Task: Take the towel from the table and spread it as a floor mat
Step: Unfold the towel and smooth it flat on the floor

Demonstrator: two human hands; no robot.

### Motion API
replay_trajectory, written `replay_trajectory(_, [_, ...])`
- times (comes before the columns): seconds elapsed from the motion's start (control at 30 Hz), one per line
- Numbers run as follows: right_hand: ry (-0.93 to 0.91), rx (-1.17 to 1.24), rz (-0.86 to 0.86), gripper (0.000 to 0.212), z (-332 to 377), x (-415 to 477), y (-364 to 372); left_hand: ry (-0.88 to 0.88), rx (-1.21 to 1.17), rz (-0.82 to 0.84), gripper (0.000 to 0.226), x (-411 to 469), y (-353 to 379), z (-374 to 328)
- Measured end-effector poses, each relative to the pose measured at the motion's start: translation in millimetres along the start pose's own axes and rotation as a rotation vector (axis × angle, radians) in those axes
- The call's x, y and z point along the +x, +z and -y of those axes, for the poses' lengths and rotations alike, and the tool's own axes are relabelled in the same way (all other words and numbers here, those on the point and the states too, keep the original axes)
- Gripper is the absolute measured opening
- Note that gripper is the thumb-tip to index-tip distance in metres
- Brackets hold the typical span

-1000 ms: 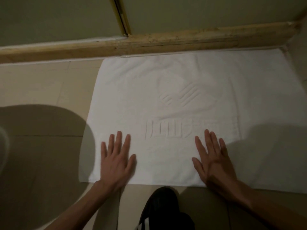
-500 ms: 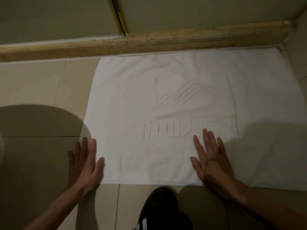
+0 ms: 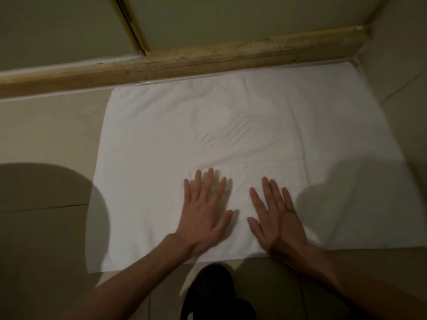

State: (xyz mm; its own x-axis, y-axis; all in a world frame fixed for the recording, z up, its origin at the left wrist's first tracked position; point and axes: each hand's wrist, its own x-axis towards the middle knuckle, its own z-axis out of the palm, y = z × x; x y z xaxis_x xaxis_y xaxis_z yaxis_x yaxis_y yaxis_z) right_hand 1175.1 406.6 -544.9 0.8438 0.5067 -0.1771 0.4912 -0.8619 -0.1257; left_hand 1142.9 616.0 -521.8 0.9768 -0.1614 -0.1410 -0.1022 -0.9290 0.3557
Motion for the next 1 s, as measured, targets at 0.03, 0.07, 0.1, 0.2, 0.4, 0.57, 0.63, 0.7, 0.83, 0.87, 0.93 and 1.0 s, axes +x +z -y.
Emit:
replay_trajectory(0.03, [0.008, -0.018, 0.001, 0.066, 1.0, 0.7, 1.5, 0.031, 0.01, 0.014, 0.069, 7.0, 4.4, -10.8])
replay_trajectory(0.07, [0.014, -0.031, 0.001, 0.066, 1.9, 1.1, 3.0, 0.055, 0.018, 0.027, 0.068, 12.6, 9.0, -21.0])
replay_trajectory(0.1, [0.02, -0.038, -0.002, 0.066, 2.5, 1.3, 4.3, 0.074, 0.022, 0.036, 0.068, 16.7, 13.6, -30.3])
replay_trajectory(0.2, [0.056, -0.005, -0.032, 0.068, 1.9, -1.0, 6.9, 0.111, 0.022, 0.049, 0.065, 23.9, 27.7, -52.0])
replay_trajectory(0.4, [0.088, 0.087, -0.175, 0.052, -5.4, -12.6, 5.6, 0.114, 0.135, 0.082, 0.063, 30.0, 40.1, -59.2])
replay_trajectory(0.57, [0.075, 0.099, -0.156, 0.054, -19.5, -19.7, 2.4, 0.088, 0.18, 0.089, 0.067, 29.6, 43.6, -59.7])
replay_trajectory(0.63, [0.092, 0.093, -0.106, 0.057, -25.8, -21.6, 0.5, 0.087, 0.194, 0.088, 0.068, 30.2, 43.9, -59.1])
replay_trajectory(0.7, [0.103, 0.077, -0.065, 0.061, -30.7, -23.1, -2.0, 0.093, 0.2, 0.086, 0.069, 30.9, 43.2, -57.9])
replay_trajectory(0.83, [0.142, 0.055, -0.023, 0.067, -47.5, -29.4, -6.0, 0.098, 0.2, 0.081, 0.07, 31.4, 43.1, -56.8])
replay_trajectory(0.87, [0.149, 0.05, -0.016, 0.067, -53.2, -31.6, -7.1, 0.096, 0.204, 0.081, 0.07, 31.4, 42.8, -56.9])
replay_trajectory(0.93, [0.156, 0.053, -0.001, 0.069, -64.4, -35.5, -9.2, 0.093, 0.215, 0.081, 0.07, 31.6, 42.5, -56.9])
replay_trajectory(1.0, [0.152, 0.041, 0.017, 0.07, -76.8, -38.7, -11.1, 0.091, 0.218, 0.081, 0.07, 31.5, 42.5, -57.1])
